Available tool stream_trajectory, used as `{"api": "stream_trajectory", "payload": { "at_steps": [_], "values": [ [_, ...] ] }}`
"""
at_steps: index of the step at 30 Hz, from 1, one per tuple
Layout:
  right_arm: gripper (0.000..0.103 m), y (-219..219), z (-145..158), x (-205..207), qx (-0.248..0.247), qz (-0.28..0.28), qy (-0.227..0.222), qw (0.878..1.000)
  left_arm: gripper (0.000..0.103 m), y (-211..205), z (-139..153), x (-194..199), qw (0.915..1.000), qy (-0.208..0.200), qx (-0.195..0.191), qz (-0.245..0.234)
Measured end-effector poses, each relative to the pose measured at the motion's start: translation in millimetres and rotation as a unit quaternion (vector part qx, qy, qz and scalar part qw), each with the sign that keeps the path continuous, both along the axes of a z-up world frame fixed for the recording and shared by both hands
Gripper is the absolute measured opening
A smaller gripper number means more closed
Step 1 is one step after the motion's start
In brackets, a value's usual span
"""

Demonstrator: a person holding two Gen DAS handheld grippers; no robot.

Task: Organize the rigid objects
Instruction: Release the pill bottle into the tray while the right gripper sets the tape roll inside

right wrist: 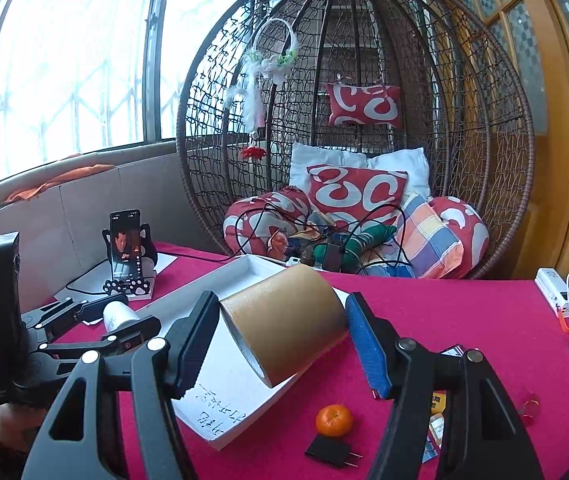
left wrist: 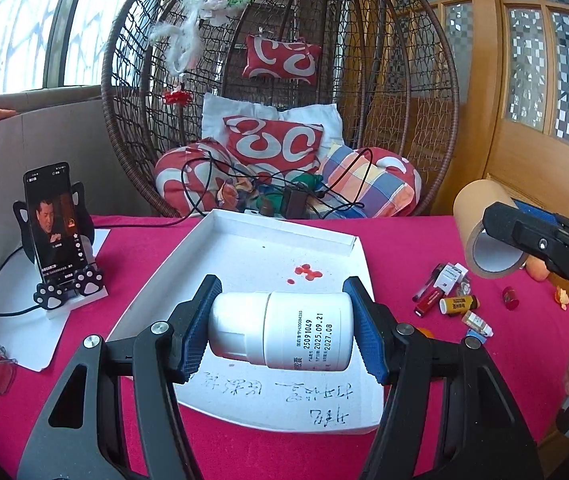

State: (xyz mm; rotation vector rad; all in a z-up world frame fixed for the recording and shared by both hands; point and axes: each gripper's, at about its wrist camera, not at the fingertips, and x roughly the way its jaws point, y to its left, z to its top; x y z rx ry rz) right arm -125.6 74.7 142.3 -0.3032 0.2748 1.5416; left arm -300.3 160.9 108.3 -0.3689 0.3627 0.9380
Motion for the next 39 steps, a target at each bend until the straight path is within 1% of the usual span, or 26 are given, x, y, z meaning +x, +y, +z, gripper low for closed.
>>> {"api": "stream_trajectory", "payload": {
  "at_steps": [5,8,11,16,18,21,24,26,27,28,30,31,32,33,34,35,36,39],
  "values": [
    [0.066,28.1,-11.1,-11.9,-0.027,0.009,-0.004,1.000,0.063,53.2,-14.0,2.7,0.9975,-0.021,-0.067,0.007],
    [0.066,48.1,-22.9,-18.5,-0.047,0.014,-0.010,0.999,0.063,76.4,-26.2,4.6,0.9958,-0.011,-0.087,0.025],
    [0.066,67.3,-37.9,-23.9,-0.070,0.018,-0.013,0.997,0.063,89.5,-40.5,3.9,0.9933,-0.007,-0.110,0.035],
    [0.066,94.6,-67.6,-31.2,-0.111,0.023,-0.002,0.994,0.063,97.2,-63.2,4.4,0.9905,0.006,-0.130,0.045],
    [0.066,102.0,-78.2,-32.3,-0.123,0.021,0.002,0.992,0.063,99.8,-70.4,4.4,0.9893,0.017,-0.134,0.055],
    [0.066,109.3,-88.1,-31.6,-0.131,0.012,0.003,0.991,0.063,106.1,-77.0,-0.7,0.9869,0.007,-0.148,0.063],
    [0.067,111.3,-91.3,-31.9,-0.125,0.005,-0.004,0.992,0.063,106.7,-77.8,-5.9,0.9855,0.001,-0.152,0.075],
    [0.067,109.9,-90.1,-31.0,-0.117,0.003,0.003,0.993,0.066,106.0,-76.4,-7.8,0.9852,-0.002,-0.153,0.077],
    [0.067,108.7,-88.3,-30.5,-0.111,0.003,0.005,0.994,0.071,105.0,-75.1,-8.8,0.9853,-0.005,-0.151,0.079],
    [0.067,107.1,-86.8,-30.3,-0.107,0.000,0.006,0.994,0.079,104.3,-73.6,-9.9,0.9855,-0.009,-0.148,0.082],
    [0.075,103.6,-84.7,-30.5,-0.098,-0.006,0.004,0.995,0.085,100.7,-70.5,-13.7,0.9856,-0.019,-0.140,0.092],
    [0.084,100.7,-83.8,-30.5,-0.093,-0.008,0.004,0.996,0.086,98.4,-69.4,-16.2,0.9854,-0.022,-0.136,0.100],
    [0.084,98.1,-82.7,-30.4,-0.088,-0.008,0.005,0.996,0.089,96.3,-68.8,-18.4,0.9847,-0.023,-0.133,0.110],
    [0.085,94.6,-81.8,-30.4,-0.084,-0.006,0.007,0.996,0.102,95.2,-68.5,-20.2,0.9838,-0.022,-0.133,0.119],
    [0.088,91.7,-80.9,-30.2,-0.082,-0.004,0.009,0.997,0.103,92.6,-68.2,-23.2,0.9830,-0.024,-0.130,0.127],
    [0.097,87.7,-80.0,-29.6,-0.077,-0.003,0.012,0.997,0.103,89.3,-67.2,-25.9,0.9827,-0.027,-0.127,0.132],
    [0.103,83.1,-78.6,-28.8,-0.069,-0.002,0.014,0.998,0.103,85.3,-65.5,-28.3,0.9826,-0.028,-0.123,0.137],
    [0.103,69.8,-74.7,-26.9,-0.044,-0.010,0.012,0.999,0.103,73.4,-57.7,-31.7,0.9831,-0.034,-0.106,0.146]
  ]
}}
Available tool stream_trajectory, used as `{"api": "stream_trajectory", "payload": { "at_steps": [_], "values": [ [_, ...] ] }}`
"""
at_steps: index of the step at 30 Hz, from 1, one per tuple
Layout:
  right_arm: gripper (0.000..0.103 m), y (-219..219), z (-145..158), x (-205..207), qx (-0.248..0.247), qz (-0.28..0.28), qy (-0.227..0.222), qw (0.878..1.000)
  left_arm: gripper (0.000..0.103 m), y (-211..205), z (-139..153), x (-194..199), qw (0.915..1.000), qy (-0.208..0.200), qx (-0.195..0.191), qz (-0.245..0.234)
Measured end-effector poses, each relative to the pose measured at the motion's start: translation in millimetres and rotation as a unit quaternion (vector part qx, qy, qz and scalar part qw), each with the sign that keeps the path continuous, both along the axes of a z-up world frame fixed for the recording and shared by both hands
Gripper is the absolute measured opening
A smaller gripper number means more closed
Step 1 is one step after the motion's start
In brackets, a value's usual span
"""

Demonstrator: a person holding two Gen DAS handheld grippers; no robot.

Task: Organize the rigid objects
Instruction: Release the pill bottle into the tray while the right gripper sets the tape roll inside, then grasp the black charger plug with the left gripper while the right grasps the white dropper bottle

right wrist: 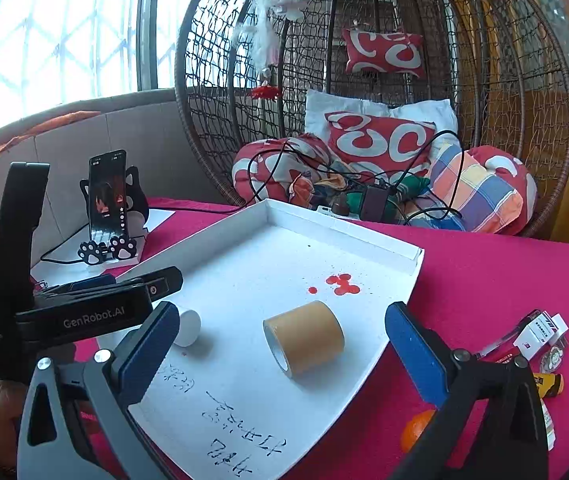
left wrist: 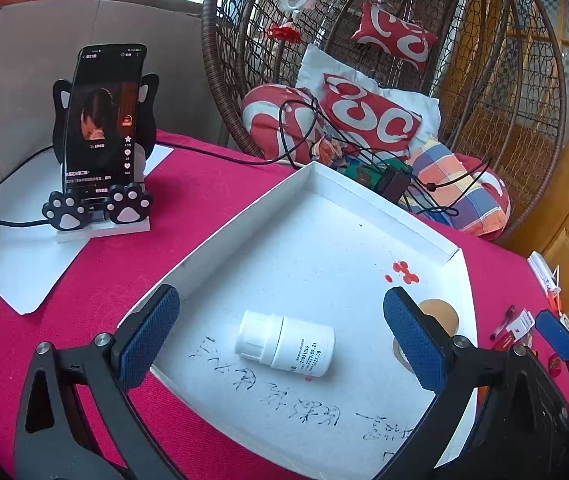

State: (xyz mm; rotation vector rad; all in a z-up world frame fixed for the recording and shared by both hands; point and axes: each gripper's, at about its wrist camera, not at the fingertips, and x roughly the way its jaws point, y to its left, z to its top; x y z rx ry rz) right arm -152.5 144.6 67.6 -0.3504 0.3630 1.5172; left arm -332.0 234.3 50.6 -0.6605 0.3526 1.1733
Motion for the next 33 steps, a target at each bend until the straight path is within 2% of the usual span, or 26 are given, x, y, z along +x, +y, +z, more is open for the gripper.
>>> {"api": "stream_trajectory", "payload": {
  "at_steps": [6,13,17,20,22,26,30,33],
  "values": [
    [0.103,-15.2,4.5,4.8,0.013,-0.008,0.016,1.000,0.103,-22.0,17.7,10.1,0.9994,0.008,0.031,-0.015],
    [0.103,-40.3,18.6,22.7,0.039,-0.032,0.015,0.999,0.103,-44.1,30.7,30.1,0.9970,0.011,0.047,-0.060],
    [0.103,-65.5,36.9,53.7,0.086,-0.069,0.029,0.993,0.103,-52.9,38.9,32.8,0.9953,0.003,0.058,-0.078],
    [0.103,-90.1,48.9,86.7,0.135,-0.091,0.062,0.985,0.103,-58.9,40.4,38.8,0.9918,-0.010,0.062,-0.111],
    [0.103,-104.2,51.9,105.7,0.150,-0.118,0.069,0.979,0.103,-65.4,38.4,51.0,0.9888,-0.006,0.062,-0.136],
    [0.103,-119.9,44.7,137.2,0.126,-0.176,0.056,0.975,0.103,-84.0,27.9,92.9,0.9767,0.021,0.041,-0.210],
    [0.103,-129.6,26.1,158.2,0.086,-0.200,0.057,0.974,0.103,-109.8,9.6,143.1,0.9541,0.060,0.010,-0.293],
    [0.103,-134.9,13.2,169.5,0.063,-0.208,0.060,0.974,0.103,-128.7,-9.0,173.0,0.9405,0.085,-0.019,-0.329]
  ]
}}
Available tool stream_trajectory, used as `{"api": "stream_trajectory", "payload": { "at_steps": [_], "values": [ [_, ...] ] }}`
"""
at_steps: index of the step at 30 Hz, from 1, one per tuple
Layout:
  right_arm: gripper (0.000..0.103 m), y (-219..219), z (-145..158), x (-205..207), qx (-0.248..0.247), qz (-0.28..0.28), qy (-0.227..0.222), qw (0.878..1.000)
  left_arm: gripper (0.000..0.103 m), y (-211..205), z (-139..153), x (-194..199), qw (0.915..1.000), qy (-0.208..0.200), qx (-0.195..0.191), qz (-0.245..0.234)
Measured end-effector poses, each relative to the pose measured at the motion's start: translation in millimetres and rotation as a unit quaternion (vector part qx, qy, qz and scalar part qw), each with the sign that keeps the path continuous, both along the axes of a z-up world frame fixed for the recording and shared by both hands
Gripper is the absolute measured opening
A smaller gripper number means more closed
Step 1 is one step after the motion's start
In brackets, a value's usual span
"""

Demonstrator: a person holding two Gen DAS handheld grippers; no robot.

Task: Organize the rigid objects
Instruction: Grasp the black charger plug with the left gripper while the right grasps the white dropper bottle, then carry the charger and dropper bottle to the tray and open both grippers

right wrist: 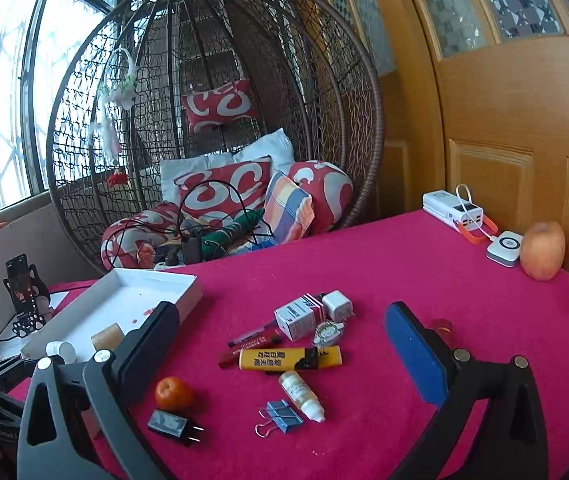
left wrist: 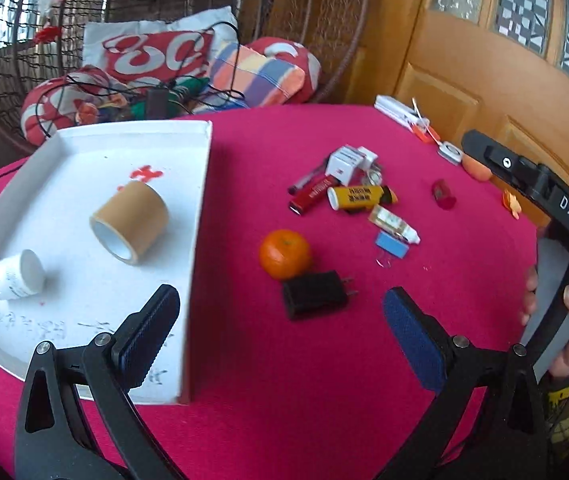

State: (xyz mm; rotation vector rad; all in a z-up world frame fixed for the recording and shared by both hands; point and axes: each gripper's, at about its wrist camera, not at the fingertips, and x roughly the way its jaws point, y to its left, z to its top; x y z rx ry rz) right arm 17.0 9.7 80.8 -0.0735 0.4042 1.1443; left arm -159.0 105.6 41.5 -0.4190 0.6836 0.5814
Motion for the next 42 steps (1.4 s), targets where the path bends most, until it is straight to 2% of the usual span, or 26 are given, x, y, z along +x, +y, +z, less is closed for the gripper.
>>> {"api": "stream_trajectory", "payload": {
  "at_steps": [5,8,11,14,15,17,19,22,27,31,32,33,39,42],
  "values": [
    [0.103,-10.0,-17.2,20.4,-0.019,-0.017,0.021,0.999,0.103,-15.6,-19.3,31.3,0.9986,0.050,-0.004,0.015],
    [0.103,-11.0,-24.7,31.7,-0.038,-0.030,0.031,0.998,0.101,-12.1,-29.3,42.0,0.9975,0.064,-0.016,0.026],
    [0.103,-10.3,-32.2,40.5,-0.056,-0.020,0.040,0.997,0.099,-6.3,-30.2,51.3,0.9965,0.075,-0.002,0.036],
    [0.101,-5.8,-38.0,43.9,-0.071,-0.009,0.046,0.996,0.084,-2.2,-30.6,61.6,0.9969,0.073,-0.014,0.026],
    [0.098,-1.9,-39.3,43.4,-0.079,0.002,0.045,0.996,0.080,-3.0,-31.4,64.4,0.9969,0.075,-0.015,0.020],
    [0.073,8.1,-42.9,42.1,-0.101,0.026,0.046,0.993,0.079,-7.8,-33.1,68.7,0.9969,0.077,-0.010,0.010],
    [0.062,19.7,-49.5,41.8,-0.124,0.058,0.058,0.989,0.079,-10.1,-36.6,68.1,0.9965,0.082,-0.009,0.011],
    [0.060,34.1,-58.9,40.0,-0.148,0.081,0.068,0.983,0.079,-8.2,-36.5,60.7,0.9969,0.073,-0.012,0.028],
    [0.042,57.7,-70.6,38.6,-0.189,0.111,0.087,0.972,0.079,-0.6,-37.9,61.6,0.9960,0.078,-0.015,0.041],
    [0.033,63.4,-73.3,31.4,-0.210,0.121,0.073,0.967,0.078,-4.4,-39.3,65.5,0.9958,0.084,0.001,0.035],
    [0.023,62.9,-73.6,31.0,-0.211,0.121,0.072,0.967,0.074,-6.0,-39.3,65.3,0.9960,0.084,0.006,0.031],
    [0.020,61.7,-73.1,31.6,-0.210,0.119,0.073,0.968,0.059,-7.6,-38.8,64.5,0.9960,0.083,0.013,0.029],
    [0.019,47.7,-68.3,43.8,-0.176,0.098,0.099,0.975,0.059,-10.2,-35.9,59.0,0.9975,0.069,0.009,0.014],
    [0.019,35.8,-61.6,43.0,-0.148,0.082,0.092,0.981,0.059,-14.5,-29.6,58.0,0.9980,0.060,0.017,0.011]
  ]
}}
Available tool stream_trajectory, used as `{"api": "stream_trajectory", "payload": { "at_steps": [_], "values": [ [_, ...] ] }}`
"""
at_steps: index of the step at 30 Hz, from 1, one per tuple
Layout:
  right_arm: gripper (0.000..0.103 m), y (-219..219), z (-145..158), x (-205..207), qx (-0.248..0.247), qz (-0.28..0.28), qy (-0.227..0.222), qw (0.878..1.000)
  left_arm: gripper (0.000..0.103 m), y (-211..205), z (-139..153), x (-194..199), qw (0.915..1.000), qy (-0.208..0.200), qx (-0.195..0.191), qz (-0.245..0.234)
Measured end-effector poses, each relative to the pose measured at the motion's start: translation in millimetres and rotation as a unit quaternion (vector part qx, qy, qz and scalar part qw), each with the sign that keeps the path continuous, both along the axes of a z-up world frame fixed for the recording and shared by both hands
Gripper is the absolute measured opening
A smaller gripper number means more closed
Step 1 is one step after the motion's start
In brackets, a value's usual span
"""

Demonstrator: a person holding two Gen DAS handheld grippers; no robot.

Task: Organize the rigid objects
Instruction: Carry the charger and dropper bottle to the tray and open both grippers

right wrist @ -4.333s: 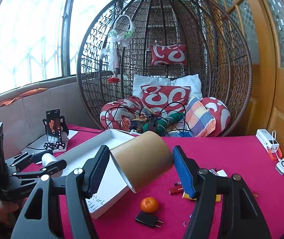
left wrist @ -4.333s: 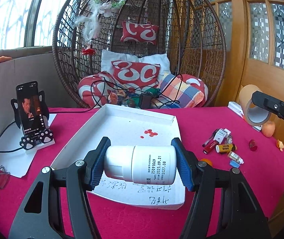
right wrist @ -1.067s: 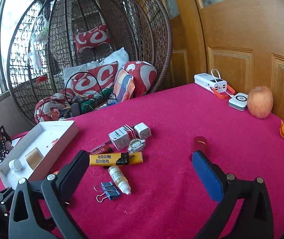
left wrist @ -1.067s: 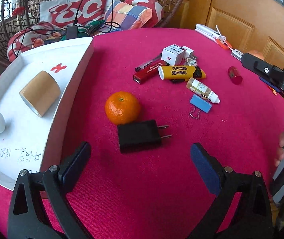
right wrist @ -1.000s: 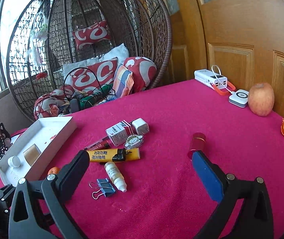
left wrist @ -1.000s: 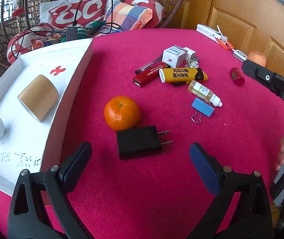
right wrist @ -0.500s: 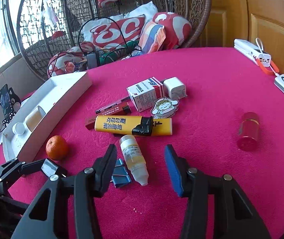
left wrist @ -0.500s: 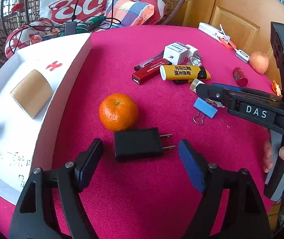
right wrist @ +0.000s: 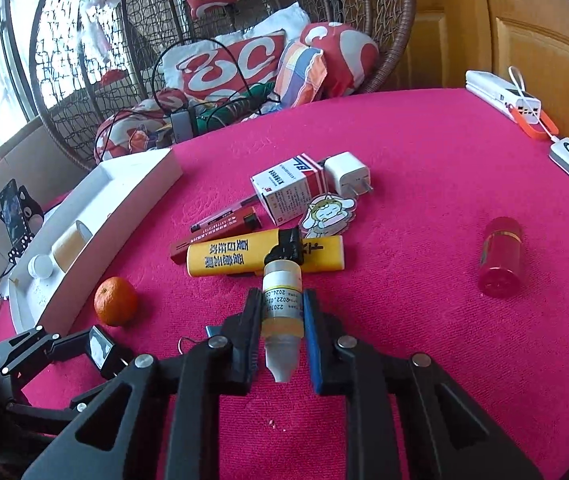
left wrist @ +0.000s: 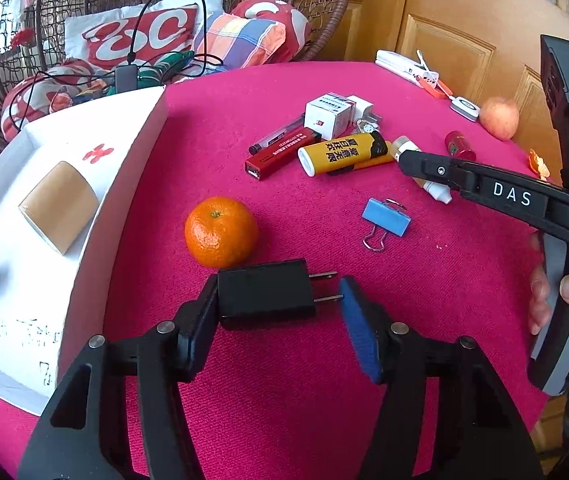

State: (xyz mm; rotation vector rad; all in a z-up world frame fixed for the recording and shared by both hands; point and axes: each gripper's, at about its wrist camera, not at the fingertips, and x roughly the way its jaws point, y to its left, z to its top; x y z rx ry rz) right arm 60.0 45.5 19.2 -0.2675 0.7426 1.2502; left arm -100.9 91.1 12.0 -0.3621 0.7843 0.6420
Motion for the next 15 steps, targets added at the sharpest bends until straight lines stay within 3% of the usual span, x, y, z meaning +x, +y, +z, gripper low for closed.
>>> {"api": "stream_trajectory", "payload": {
  "at_steps": [15],
  "values": [
    [0.019,-45.4,65.3,-25.4,0.130,-0.001,-0.012,0.991,0.059,-28.7,60.6,-27.5,0.9930,-0.075,0.091,-0.005]
  ]
}}
